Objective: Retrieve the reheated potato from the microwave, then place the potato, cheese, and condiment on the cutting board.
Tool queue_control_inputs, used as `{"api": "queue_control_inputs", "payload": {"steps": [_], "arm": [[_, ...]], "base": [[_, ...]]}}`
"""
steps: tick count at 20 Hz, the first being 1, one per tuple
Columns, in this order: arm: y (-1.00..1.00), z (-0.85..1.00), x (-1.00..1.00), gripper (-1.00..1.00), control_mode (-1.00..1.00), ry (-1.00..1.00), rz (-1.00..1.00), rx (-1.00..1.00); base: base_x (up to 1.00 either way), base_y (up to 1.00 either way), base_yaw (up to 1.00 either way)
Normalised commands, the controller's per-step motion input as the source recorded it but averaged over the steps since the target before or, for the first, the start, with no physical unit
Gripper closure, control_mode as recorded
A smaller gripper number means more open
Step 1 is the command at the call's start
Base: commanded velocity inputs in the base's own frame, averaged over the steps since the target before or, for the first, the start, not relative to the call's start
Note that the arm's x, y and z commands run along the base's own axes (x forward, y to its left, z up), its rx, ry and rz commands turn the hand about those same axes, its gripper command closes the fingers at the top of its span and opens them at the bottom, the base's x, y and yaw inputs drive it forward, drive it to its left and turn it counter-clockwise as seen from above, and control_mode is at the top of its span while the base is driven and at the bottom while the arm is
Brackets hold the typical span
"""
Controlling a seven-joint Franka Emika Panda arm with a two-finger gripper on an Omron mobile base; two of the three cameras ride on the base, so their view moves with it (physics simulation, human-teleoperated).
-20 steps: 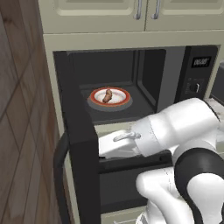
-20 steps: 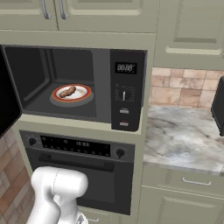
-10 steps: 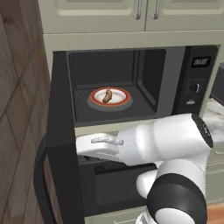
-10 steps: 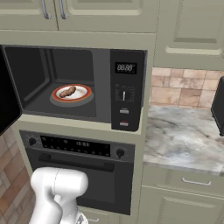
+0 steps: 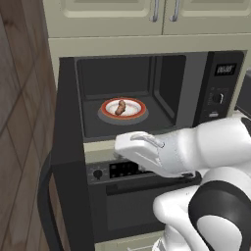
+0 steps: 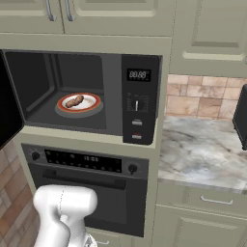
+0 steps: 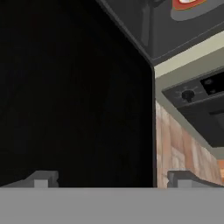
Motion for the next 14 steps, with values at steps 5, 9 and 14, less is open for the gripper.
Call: {"api": "queue_control_inputs", "payload": {"steps": [5, 9, 14], "arm": [[-0.59, 0.1, 0.21, -1.0, -1.0, 0.0, -0.15, -0.01], [-0.43, 0.08, 0.3, -1.0, -1.0, -0.05, -0.15, -0.12], [-0.43, 0.1, 0.33, -1.0, -1.0, -0.01, -0.21, -0.18]], "base": [[0.0, 0.0, 0.0], [0.0, 0.0, 0.0], [0.0, 0.0, 0.0]]}}
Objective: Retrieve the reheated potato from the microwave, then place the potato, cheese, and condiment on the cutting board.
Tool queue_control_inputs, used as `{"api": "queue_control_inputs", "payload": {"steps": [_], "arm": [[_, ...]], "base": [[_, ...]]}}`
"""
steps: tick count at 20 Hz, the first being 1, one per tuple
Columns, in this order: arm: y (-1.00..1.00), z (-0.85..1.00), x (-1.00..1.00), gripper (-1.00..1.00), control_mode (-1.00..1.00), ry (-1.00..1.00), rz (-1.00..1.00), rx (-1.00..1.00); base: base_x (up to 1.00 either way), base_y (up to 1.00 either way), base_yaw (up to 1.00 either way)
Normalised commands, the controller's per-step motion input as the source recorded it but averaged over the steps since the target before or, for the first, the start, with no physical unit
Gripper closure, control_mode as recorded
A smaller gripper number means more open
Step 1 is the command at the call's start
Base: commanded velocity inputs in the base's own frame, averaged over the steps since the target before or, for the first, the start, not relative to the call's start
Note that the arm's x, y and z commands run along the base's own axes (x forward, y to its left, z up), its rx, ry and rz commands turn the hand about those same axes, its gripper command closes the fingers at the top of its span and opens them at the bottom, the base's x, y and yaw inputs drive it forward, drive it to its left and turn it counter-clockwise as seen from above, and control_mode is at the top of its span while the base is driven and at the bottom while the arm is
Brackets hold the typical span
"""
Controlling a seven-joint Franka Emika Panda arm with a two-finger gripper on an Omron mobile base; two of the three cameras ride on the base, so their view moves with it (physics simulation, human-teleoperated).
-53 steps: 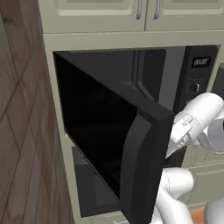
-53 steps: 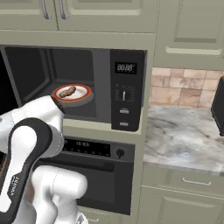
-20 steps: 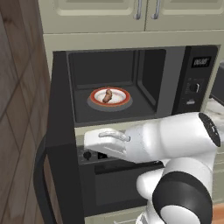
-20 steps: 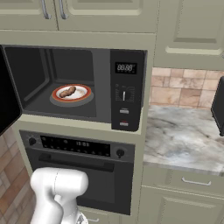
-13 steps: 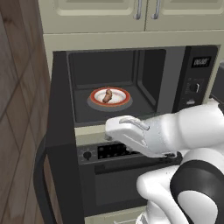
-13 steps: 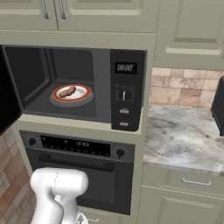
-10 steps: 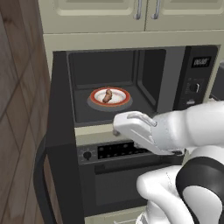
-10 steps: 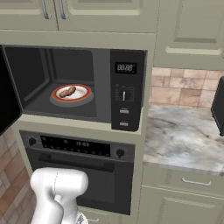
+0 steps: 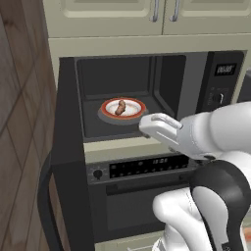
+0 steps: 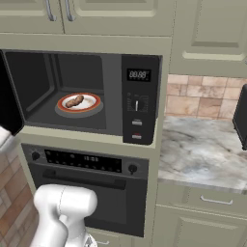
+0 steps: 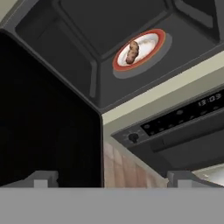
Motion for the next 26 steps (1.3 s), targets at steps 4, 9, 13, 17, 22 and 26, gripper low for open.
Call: {"api": "queue_control_inputs", "payload": {"steps": [4, 9, 13, 17, 22, 26], "arm": [[-0.45, 0.08, 0.35, -1.0, -1.0, 0.0, -0.2, -0.15], [-0.44, 0.0, 0.45, -1.0, -1.0, -0.04, -0.08, -0.11], [-0.41, 0.0, 0.53, -1.0, -1.0, -0.06, -0.01, -0.08], [-0.29, 0.0, 0.65, -1.0, -1.0, 0.0, 0.0, -0.08], [-0.03, 0.0, 0.63, -1.0, -1.0, 0.0, 0.0, -0.12], [-0.02, 0.0, 0.56, -1.0, -1.0, 0.0, 0.0, -0.08]], "base": [[0.0, 0.0, 0.0], [0.0, 0.0, 0.0], [0.0, 0.0, 0.0], [0.0, 0.0, 0.0], [0.0, 0.0, 0.0], [0.0, 0.0, 0.0]]}}
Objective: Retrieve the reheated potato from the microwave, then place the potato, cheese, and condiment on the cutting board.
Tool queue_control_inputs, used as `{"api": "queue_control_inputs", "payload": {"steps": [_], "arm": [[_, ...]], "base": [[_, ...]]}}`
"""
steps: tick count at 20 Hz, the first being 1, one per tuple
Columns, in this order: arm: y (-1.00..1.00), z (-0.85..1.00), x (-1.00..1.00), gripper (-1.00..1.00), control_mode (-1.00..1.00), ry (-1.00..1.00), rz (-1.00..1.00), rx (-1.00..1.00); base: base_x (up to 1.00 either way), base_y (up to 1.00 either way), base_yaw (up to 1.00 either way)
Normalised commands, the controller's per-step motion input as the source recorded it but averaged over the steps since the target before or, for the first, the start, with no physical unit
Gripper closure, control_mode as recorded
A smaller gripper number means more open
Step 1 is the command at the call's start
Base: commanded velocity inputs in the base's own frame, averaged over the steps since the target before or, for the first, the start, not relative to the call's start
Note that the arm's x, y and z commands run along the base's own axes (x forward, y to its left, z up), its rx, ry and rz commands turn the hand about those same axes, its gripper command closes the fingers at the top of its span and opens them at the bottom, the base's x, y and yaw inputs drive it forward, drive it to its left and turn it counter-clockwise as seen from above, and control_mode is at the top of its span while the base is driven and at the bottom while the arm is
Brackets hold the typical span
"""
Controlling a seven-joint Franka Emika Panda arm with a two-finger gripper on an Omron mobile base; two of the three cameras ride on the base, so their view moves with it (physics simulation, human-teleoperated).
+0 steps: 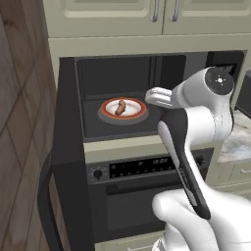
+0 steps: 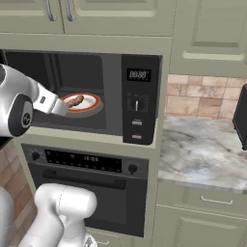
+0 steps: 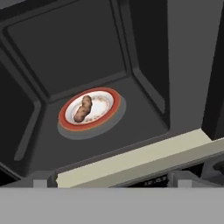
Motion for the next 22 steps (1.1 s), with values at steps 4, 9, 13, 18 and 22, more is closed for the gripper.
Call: {"api": "queue_control_inputs", "payload": {"steps": [4, 9, 13, 18, 22], "arm": [[0.0, 0.0, 0.53, -1.0, -1.0, 0.0, 0.0, -0.07], [0.07, -0.07, 0.48, -1.0, -1.0, -0.03, 0.01, -0.04], [0.16, -0.13, 0.41, -1.0, -1.0, -0.01, 0.02, -0.03], [0.16, -0.17, 0.46, -1.0, -1.0, 0.0, 0.03, 0.0], [0.12, -0.19, 0.35, -1.0, -1.0, 0.0, 0.05, 0.0]], "base": [[0.0, 0.0, 0.0], [0.0, 0.0, 0.0], [0.0, 0.0, 0.0], [0.0, 0.0, 0.0], [0.0, 0.0, 0.0]]}}
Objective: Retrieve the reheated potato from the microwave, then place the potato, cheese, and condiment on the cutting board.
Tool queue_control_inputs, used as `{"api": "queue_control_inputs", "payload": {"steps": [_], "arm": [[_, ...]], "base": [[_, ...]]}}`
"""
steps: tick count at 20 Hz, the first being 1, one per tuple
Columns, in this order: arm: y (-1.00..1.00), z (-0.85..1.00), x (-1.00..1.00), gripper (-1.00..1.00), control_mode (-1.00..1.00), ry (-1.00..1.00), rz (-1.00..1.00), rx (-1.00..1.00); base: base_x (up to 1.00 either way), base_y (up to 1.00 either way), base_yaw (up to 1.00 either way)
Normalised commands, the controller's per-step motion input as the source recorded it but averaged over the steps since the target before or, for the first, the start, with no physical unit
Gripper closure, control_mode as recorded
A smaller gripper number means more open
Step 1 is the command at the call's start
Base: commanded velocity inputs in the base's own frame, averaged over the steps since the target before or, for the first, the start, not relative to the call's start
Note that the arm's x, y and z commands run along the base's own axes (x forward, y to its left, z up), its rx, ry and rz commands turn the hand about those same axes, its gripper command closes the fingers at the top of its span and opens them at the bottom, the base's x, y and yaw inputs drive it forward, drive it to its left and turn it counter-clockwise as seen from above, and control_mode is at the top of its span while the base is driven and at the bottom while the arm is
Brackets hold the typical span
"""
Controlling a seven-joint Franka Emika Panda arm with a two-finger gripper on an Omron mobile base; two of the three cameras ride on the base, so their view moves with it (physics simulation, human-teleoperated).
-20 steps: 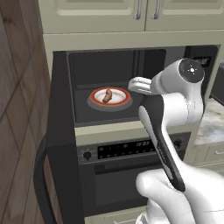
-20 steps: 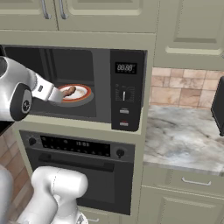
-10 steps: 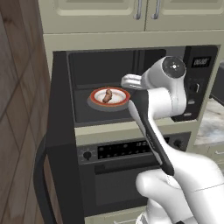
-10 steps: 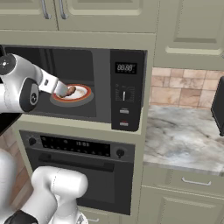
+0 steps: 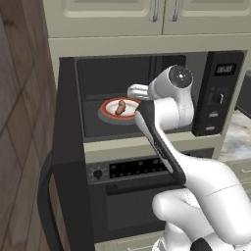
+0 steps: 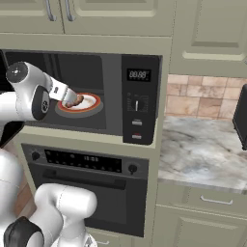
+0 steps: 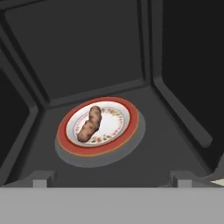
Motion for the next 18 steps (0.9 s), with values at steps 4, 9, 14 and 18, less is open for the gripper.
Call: {"api": "queue_control_inputs", "payload": {"steps": [4, 9, 14, 18], "arm": [[0.06, -0.21, 0.33, -1.0, -1.0, 0.01, 0.06, 0.0], [0.05, -0.15, 0.43, -1.0, -1.0, 0.03, 0.05, 0.0], [0.02, -0.13, 0.45, -1.0, -1.0, 0.05, 0.03, 0.0], [0.08, -0.16, 0.43, -1.0, -1.0, 0.04, 0.0, 0.0]], "base": [[0.0, 0.0, 0.0], [0.0, 0.0, 0.0], [0.0, 0.0, 0.0], [0.0, 0.0, 0.0]]}}
